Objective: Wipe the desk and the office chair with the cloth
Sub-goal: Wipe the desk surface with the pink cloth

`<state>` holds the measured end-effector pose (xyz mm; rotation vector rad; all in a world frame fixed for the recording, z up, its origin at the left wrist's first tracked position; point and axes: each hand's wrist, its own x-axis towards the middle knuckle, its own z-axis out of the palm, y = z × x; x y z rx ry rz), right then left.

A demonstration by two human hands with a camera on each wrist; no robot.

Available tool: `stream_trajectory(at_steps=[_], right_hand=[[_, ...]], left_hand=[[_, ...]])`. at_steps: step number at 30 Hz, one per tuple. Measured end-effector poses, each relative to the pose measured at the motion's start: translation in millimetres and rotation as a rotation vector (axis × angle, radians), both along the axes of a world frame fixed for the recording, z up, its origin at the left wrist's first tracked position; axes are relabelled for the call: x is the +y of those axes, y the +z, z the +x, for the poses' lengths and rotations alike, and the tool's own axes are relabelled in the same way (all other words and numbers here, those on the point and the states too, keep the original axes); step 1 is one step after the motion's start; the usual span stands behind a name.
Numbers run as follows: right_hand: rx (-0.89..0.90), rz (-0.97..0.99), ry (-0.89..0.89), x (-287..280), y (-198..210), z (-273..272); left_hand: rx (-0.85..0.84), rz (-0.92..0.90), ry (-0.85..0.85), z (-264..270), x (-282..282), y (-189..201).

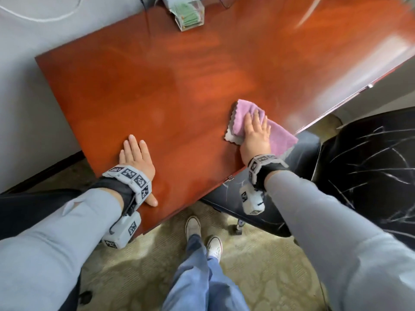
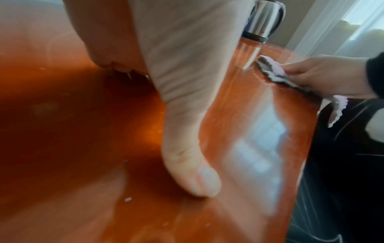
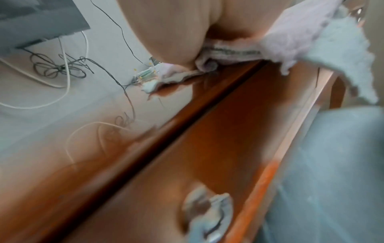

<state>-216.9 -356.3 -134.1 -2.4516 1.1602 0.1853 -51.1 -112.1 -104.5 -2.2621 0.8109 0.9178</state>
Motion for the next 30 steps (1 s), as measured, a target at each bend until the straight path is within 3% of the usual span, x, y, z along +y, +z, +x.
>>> stream_trajectory(at_steps=[2, 6, 9, 14, 24, 27, 30], right_hand=[[-0.037, 0.014, 0.064, 34.2, 3.0, 17.6], [-0.089, 0.116, 0.508, 119.8, 3.5, 46.3], [-0.095, 0.154, 0.596, 127.5, 4.0, 51.4], [-0.095, 0.126, 0.542, 57.9, -1.1, 37.4], [0.029, 0.029, -0.117, -226.4, 2.7, -22.8], [0.04, 0.015, -0.049, -239.6, 3.5, -19.8], [-0.044, 0.075, 0.255, -213.7, 0.9, -5.5]], left_hand=[[-0.019, 0.016, 0.028, -4.9, -5.5, 0.3], [-0.064, -0.066, 0.053, -13.1, -12.2, 2.0], [-0.035, -0.036, -0.005, -8.9, -20.3, 10.4], [0.094, -0.171, -0.189, 1.4, -68.6, 20.0], [0.127, -0.226, -0.247, -14.7, -218.3, 11.3], [0.117, -0.23, -0.269, -18.4, -277.1, 11.1], [0.119, -0.27, -0.298, -20.1, -338.8, 11.4]])
